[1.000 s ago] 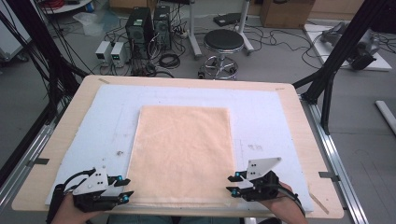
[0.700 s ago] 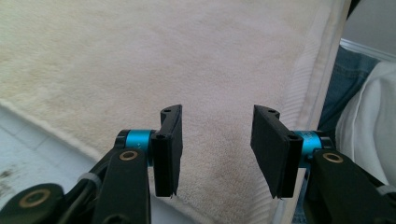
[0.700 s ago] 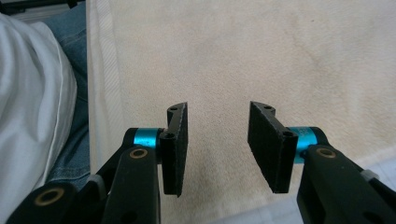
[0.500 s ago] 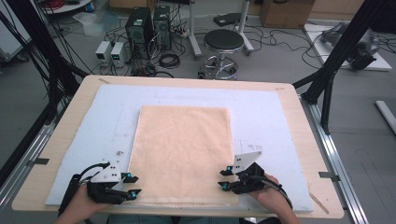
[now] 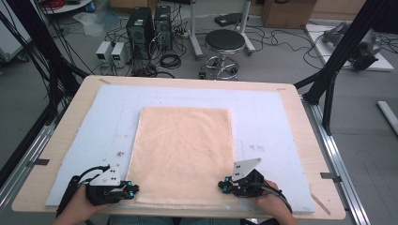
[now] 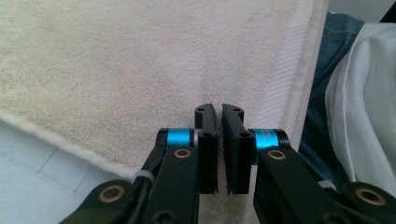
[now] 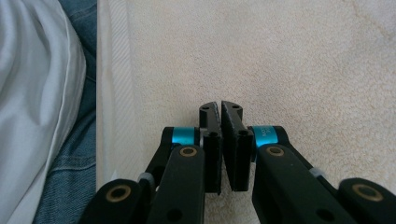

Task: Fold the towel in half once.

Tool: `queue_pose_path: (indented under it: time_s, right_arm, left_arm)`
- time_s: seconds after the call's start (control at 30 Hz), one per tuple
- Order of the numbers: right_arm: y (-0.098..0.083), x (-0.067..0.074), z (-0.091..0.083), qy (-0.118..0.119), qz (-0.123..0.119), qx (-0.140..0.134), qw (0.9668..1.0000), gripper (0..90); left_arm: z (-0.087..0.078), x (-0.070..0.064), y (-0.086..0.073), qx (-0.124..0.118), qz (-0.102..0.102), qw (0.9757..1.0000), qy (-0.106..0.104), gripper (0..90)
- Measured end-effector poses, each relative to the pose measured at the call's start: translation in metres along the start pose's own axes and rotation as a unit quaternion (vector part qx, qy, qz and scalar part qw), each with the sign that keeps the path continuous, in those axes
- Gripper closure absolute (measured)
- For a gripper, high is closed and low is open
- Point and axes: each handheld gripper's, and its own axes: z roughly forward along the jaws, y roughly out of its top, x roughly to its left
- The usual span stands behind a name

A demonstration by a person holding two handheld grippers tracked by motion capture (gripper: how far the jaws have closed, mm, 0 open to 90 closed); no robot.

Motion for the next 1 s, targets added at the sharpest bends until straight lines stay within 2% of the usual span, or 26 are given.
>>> queue_pose_path:
  time_s: [0.13, 0.2, 0.27, 0.33, 0.47, 0.63, 0.73, 0.93, 1.0]
  right_arm:
    - [0.002, 0.004, 0.000, 0.002, -0.009, -0.001, 1.0000, 87.5]
    - [0.002, 0.004, -0.002, 0.008, -0.004, -0.002, 1.0000, 86.5]
    - [0.002, 0.002, -0.002, 0.009, 0.006, -0.004, 0.9999, 76.3]
    - [0.002, 0.000, -0.003, 0.010, 0.015, -0.012, 0.9998, 70.5]
    - [0.004, -0.005, -0.006, -0.011, 0.025, -0.025, 0.9993, 63.7]
    - [0.008, -0.019, -0.011, -0.040, 0.044, -0.045, 0.9973, 53.4]
    - [0.009, -0.029, -0.014, -0.059, 0.064, -0.054, 0.9948, 46.9]
    - [0.012, -0.045, -0.019, -0.102, 0.087, -0.052, 0.9896, 32.0]
    - [0.012, -0.051, -0.020, -0.109, 0.096, -0.050, 0.9880, 30.4]
  left_arm:
    - [-0.003, -0.002, -0.001, 0.000, 0.005, 1.0000, -0.003, 84.7]
    - [-0.003, -0.002, -0.001, -0.001, 0.004, 1.0000, -0.004, 82.9]
    - [-0.003, -0.001, 0.000, -0.010, -0.006, 0.9999, -0.002, 76.3]
    - [-0.004, 0.001, 0.001, -0.013, -0.007, 0.9999, 0.003, 70.4]
    - [-0.005, 0.006, 0.005, -0.029, -0.013, 0.9994, 0.016, 60.0]
    - [-0.004, 0.016, 0.011, -0.044, -0.032, 0.9979, 0.035, 47.5]
    - [-0.003, 0.025, 0.016, -0.051, -0.044, 0.9966, 0.047, 41.4]
    - [0.003, 0.043, 0.028, -0.067, -0.063, 0.9935, 0.067, 26.9]
    - [0.005, 0.047, 0.033, -0.069, -0.067, 0.9926, 0.074, 21.5]
